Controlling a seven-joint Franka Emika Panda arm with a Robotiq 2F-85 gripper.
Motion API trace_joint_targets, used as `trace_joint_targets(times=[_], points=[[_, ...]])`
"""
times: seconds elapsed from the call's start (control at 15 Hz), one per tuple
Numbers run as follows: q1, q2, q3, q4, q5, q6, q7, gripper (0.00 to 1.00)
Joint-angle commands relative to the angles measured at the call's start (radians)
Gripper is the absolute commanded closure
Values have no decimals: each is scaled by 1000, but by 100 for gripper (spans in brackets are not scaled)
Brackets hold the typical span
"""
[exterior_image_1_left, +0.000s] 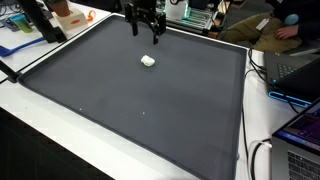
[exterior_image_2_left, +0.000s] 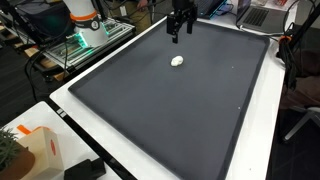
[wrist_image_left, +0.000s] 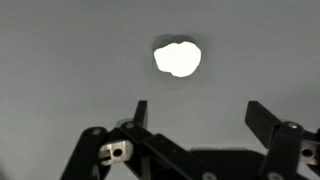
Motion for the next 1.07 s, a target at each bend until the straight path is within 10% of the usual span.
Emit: trace_joint_targets(times=[0.0, 1.0], points=[[39, 10, -44, 15, 16, -17, -1, 0], [42, 283, -108, 420, 110, -401, -16, 0]])
